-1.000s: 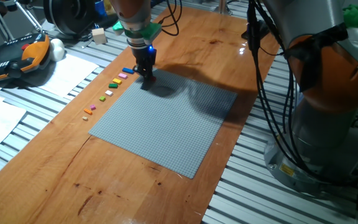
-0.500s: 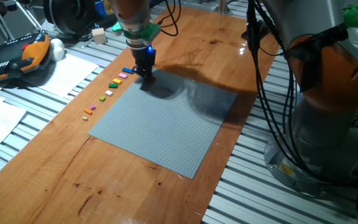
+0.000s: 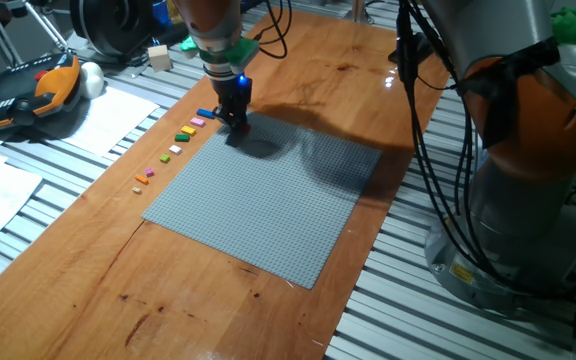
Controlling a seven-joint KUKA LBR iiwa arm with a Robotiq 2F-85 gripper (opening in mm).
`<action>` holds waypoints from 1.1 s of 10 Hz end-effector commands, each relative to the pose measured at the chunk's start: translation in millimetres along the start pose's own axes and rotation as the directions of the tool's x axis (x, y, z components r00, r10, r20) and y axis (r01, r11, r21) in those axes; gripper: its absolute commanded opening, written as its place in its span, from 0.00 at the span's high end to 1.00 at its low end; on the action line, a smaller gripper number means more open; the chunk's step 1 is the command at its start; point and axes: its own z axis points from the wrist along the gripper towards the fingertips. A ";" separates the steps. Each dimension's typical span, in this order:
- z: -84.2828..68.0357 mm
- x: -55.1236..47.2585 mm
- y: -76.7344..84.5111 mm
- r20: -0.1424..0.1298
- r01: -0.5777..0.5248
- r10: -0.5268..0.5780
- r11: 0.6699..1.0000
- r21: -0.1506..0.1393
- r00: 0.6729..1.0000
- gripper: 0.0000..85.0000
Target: Stack small Lego blocks one on top of the other
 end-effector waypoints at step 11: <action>-10.8 -0.2 2.4 -0.031 0.033 -0.033 0.999 -0.014 0.999 1.00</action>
